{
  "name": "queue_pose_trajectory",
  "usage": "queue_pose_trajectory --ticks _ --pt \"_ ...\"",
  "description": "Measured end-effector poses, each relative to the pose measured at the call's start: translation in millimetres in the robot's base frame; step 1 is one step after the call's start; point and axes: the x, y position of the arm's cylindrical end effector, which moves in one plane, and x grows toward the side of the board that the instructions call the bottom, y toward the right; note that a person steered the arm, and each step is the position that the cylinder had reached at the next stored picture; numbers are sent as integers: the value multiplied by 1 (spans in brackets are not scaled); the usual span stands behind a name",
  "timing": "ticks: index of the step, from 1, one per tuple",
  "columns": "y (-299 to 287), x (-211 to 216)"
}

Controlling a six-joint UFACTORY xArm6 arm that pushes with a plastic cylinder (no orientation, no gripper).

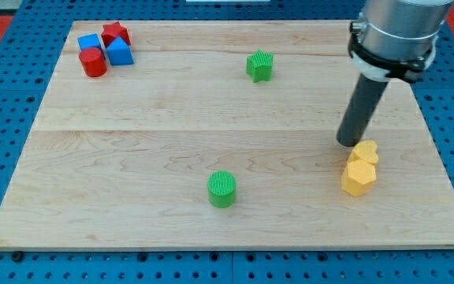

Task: Push the green blocks towards the yellow blocks

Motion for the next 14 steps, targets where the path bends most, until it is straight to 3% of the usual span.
queue_pose_trajectory --ticks 1,2,3,4,5,6,8,10,11,12,14 --pt "-6 -64" --pt "-12 -168" --pt "-102 -211" --pt "-156 -169" --pt "-116 -143" --pt "-116 -160" --pt "-32 -146" --pt "-34 -42" --pt "-49 -42" --pt "-97 0" --pt "-73 61"
